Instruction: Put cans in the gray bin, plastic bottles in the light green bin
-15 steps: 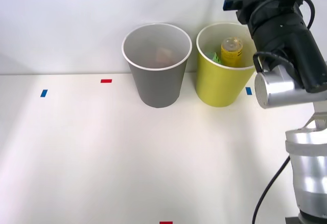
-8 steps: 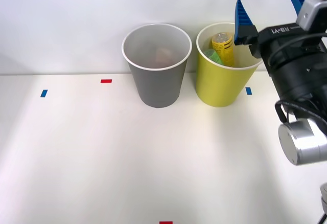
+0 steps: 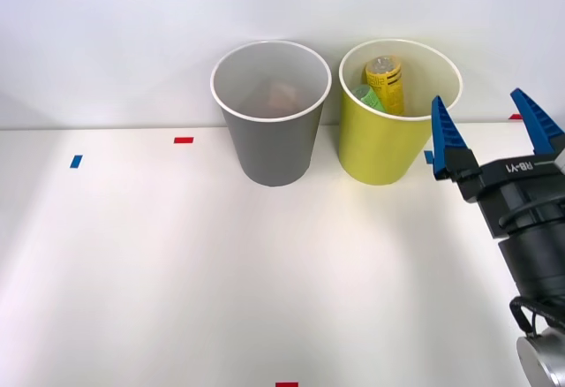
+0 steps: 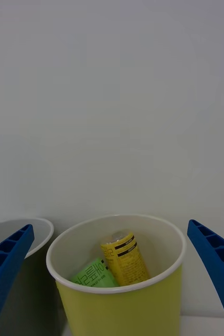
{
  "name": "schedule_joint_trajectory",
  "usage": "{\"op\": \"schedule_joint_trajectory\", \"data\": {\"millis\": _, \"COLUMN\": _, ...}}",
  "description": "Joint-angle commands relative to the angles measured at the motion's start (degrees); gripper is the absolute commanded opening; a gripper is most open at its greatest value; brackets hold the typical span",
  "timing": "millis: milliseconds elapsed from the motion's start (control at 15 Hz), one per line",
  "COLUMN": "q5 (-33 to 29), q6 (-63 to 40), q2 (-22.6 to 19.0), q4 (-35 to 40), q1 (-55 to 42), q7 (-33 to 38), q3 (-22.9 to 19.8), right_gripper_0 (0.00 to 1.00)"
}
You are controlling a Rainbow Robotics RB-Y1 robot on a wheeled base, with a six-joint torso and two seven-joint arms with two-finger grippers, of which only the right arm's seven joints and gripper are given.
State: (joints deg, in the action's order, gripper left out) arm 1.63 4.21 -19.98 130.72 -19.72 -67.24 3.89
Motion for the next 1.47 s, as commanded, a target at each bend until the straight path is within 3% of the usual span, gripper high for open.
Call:
{"op": "schedule_joint_trajectory", "data": {"millis": 67, "q5": 0.21, "q6": 2.12, "q2": 1.88, "q4": -0.03, "q1": -5.32, "q7": 0.62, "q3": 0.59, "right_gripper_0": 1.0}}
{"op": "schedule_joint_trajectory", "data": {"millis": 200, "q5": 0.48, "q6": 4.05, "q2": 3.2, "q4": -1.17, "q1": -7.79, "q7": 1.06, "q3": 0.94, "right_gripper_0": 1.0}}
{"op": "schedule_joint_trajectory", "data": {"millis": 400, "q5": 0.83, "q6": 20.93, "q2": 6.27, "q4": -15.32, "q1": -7.17, "q7": 1.15, "q3": 0.94, "right_gripper_0": 1.0}}
{"op": "schedule_joint_trajectory", "data": {"millis": 600, "q5": -0.05, "q6": 25.94, "q2": 8.03, "q4": -23.14, "q1": -7.26, "q7": 0.18, "q3": 1.03, "right_gripper_0": 1.0}}
{"op": "schedule_joint_trajectory", "data": {"millis": 867, "q5": -1.72, "q6": 26.2, "q2": 11.02, "q4": -25.08, "q1": -13.32, "q7": -1.05, "q3": 2.61, "right_gripper_0": 1.0}}
{"op": "schedule_joint_trajectory", "data": {"millis": 1133, "q5": -4.27, "q6": 27.17, "q2": 10.67, "q4": -25.08, "q1": -17.89, "q7": -2.63, "q3": 4.2, "right_gripper_0": 1.0}}
{"op": "schedule_joint_trajectory", "data": {"millis": 1467, "q5": -12.36, "q6": 29.72, "q2": 14.62, "q4": -25.96, "q1": -19.83, "q7": -4.83, "q3": 4.46, "right_gripper_0": 1.0}}
